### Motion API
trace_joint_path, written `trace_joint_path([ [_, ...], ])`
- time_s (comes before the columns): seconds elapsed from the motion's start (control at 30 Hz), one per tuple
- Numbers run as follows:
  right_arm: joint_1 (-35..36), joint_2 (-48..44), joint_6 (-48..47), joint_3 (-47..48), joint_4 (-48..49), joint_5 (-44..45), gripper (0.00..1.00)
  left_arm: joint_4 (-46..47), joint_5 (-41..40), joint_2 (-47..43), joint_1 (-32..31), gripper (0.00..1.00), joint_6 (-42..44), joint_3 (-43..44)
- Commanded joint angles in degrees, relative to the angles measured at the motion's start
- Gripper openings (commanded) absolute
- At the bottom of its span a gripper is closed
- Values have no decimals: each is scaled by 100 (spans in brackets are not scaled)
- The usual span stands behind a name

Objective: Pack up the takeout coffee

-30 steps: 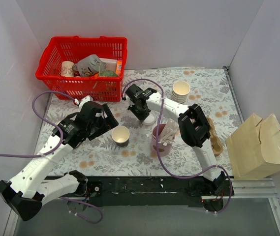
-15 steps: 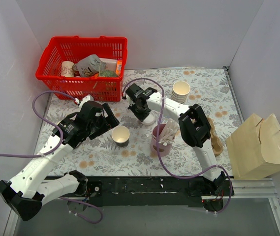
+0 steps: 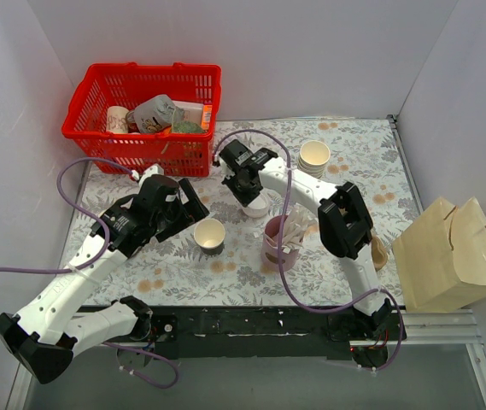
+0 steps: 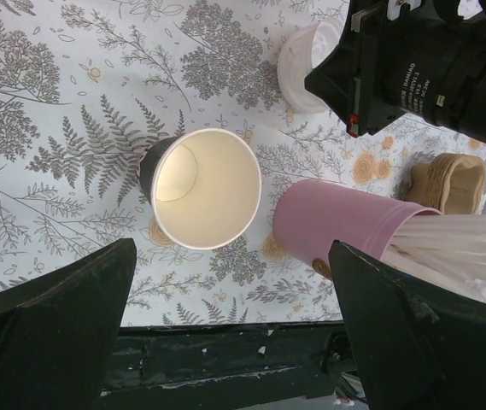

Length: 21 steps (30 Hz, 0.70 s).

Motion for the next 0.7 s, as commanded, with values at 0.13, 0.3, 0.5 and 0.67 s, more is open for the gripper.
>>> trace_joint_path([
  [0.13,49,-1009,-49,166,73,-356,1,541,438,-342,-20,98,189,-108],
  [0.3,85,-1493,-418,8,169,-892,1,883,693,-754,-20,98,225,-196],
  [0.5,558,-3369,-2243,-1718,1415,-1674,1,902,659,-1071,-20,98,-90,58],
  [0.67,1262,-4840,-3599,-3040,2743,-2158,1,1288,676,-1607,-20,98,-460,23],
])
